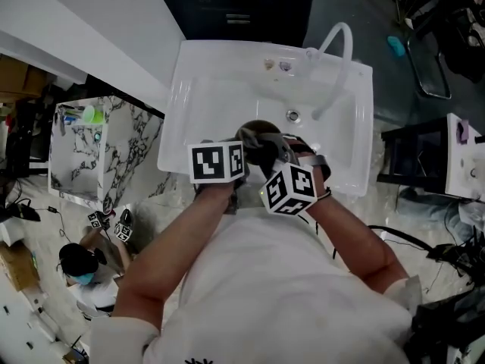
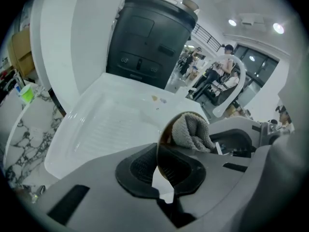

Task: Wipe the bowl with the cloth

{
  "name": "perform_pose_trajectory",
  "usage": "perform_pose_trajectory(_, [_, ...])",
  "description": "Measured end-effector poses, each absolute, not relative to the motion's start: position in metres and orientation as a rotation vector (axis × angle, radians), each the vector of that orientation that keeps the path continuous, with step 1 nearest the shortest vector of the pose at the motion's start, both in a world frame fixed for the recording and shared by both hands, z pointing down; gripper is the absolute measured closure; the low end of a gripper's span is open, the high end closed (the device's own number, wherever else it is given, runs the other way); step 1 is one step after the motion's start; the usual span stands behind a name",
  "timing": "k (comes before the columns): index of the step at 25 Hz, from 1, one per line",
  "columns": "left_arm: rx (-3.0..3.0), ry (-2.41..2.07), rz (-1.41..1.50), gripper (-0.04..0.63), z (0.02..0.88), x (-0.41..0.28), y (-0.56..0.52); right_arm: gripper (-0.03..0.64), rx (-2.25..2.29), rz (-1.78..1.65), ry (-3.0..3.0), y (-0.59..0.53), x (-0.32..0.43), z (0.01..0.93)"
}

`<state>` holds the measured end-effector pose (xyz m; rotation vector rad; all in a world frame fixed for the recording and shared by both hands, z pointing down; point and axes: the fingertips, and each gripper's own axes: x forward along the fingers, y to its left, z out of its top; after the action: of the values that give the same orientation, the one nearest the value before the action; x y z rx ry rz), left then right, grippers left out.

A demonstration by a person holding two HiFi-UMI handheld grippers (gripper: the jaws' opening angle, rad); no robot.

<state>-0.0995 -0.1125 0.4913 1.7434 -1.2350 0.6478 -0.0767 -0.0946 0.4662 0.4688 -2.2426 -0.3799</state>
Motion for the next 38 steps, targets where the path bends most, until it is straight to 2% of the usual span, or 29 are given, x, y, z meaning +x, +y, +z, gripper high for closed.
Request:
perform_pose_trajectory(14, [1.832,-1.266,0.790,0.577,0.492,-0.094,-0.108,0.571,0.529,-0.501,-2.072,-0.111,-0.058,0.466])
perform_pose_trajectory(26, [1.843,-1.295,0.750,0.577,0.483,-0.091,-0.111,0.571,0.502,-0.434,-2.013,-0.094,-0.035,0.482])
perform_pose_trajectory(38, [1.886,-1.304,0.745,0.577,0.476,-0.084,-0.109,0.571,0.409,-0.450,-1.993,-0.076,-0.051,0.495])
